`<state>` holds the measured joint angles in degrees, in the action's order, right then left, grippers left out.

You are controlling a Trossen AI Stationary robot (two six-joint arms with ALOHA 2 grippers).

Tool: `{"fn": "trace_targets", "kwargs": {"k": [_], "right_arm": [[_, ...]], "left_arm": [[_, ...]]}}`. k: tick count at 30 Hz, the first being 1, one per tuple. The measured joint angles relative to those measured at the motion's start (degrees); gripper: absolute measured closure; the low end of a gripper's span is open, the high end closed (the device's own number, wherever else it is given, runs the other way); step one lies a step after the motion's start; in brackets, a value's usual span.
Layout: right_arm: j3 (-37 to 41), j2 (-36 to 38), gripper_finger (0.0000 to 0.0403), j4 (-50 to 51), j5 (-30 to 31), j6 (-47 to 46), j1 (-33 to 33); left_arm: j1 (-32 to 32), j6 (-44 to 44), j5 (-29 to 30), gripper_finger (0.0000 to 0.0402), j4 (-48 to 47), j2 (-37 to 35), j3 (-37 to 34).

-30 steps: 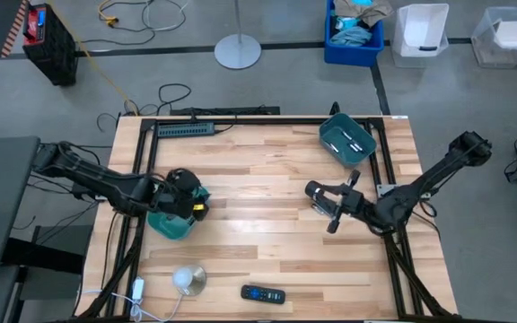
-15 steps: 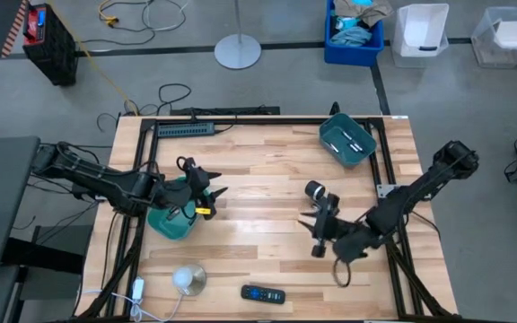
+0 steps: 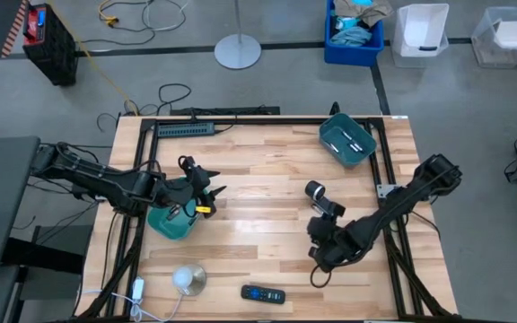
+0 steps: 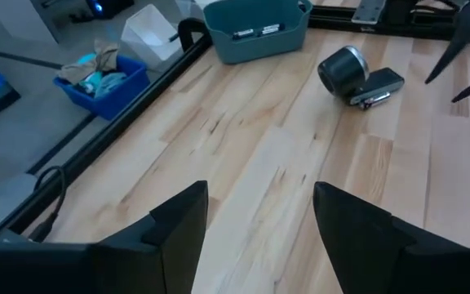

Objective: Sort batteries
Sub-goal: Put the silver battery into the blue bin

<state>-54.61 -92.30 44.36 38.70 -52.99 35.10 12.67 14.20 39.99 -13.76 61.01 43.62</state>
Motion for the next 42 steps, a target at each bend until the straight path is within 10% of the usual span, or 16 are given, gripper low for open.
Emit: {"fn": "trace_targets", "kwargs": {"k": [42], "right_arm": [[15.06,-3.13,0.0216,-15.22,6.59,1.00,-4.41]], "left_arm": [[0.13,0.58,0.03,0.0184,-0.67,0.00,0.00]]}}
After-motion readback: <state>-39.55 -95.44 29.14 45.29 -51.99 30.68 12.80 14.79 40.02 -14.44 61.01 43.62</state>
